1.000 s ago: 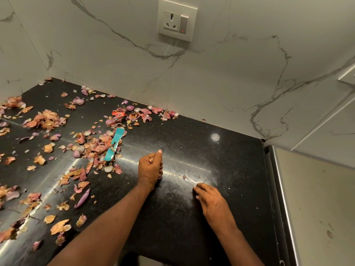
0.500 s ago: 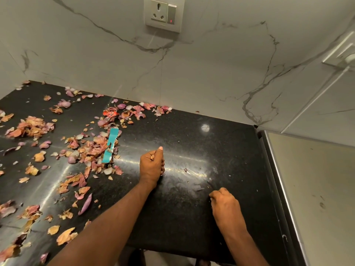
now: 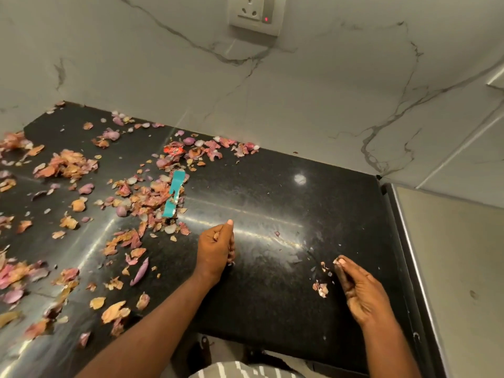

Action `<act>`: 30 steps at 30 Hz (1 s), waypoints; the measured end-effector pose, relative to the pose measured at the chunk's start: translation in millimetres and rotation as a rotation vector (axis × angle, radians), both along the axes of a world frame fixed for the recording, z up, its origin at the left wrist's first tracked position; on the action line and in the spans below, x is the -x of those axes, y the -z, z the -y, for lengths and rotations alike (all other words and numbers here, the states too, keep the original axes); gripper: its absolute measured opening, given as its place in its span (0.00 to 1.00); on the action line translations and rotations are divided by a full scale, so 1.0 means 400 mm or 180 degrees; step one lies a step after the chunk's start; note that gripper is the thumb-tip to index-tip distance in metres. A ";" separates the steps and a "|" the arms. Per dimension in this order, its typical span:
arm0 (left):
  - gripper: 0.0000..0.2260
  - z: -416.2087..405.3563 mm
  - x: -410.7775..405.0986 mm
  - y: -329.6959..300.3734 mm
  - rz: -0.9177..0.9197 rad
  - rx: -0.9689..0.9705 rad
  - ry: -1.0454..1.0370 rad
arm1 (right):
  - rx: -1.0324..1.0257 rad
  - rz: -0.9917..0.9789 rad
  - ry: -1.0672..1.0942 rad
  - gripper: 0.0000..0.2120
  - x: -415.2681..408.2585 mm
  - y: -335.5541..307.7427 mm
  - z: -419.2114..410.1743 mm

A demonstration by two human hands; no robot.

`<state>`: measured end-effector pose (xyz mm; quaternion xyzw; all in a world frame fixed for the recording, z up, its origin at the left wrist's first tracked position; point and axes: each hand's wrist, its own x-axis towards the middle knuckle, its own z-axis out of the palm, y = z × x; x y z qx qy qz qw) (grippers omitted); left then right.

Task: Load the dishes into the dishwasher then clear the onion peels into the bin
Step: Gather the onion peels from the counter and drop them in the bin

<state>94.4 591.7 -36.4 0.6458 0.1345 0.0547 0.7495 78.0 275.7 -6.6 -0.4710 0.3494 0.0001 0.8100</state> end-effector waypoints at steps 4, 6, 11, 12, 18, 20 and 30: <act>0.22 -0.006 0.053 -0.004 -0.0057 0.0040 -0.0270 | 0.2191 -0.0083 -0.1579 0.08 -0.031 -0.013 0.001; 0.22 -0.010 0.074 -0.010 -0.0078 0.0105 -0.0349 | 0.3606 0.0009 -0.2375 0.08 -0.069 -0.023 0.008; 0.23 -0.001 0.075 -0.032 -0.0223 0.0052 -0.0686 | 0.4265 0.0570 -0.3750 0.11 -0.104 -0.033 0.011; 0.23 -0.001 0.073 -0.030 -0.0242 0.0012 -0.0725 | 0.4303 0.0618 -0.3971 0.11 -0.093 -0.029 0.015; 0.21 0.029 0.086 -0.046 -0.0427 0.0304 -0.1274 | 0.4378 0.1562 -0.4202 0.08 -0.023 0.007 0.104; 0.21 0.050 0.117 -0.053 -0.0416 0.0430 -0.1379 | 0.4553 0.1834 -0.4181 0.11 0.009 0.026 0.115; 0.23 0.193 0.405 -0.052 -0.0338 0.0886 -0.2128 | 0.4564 0.1846 -0.3865 0.22 0.056 0.061 0.063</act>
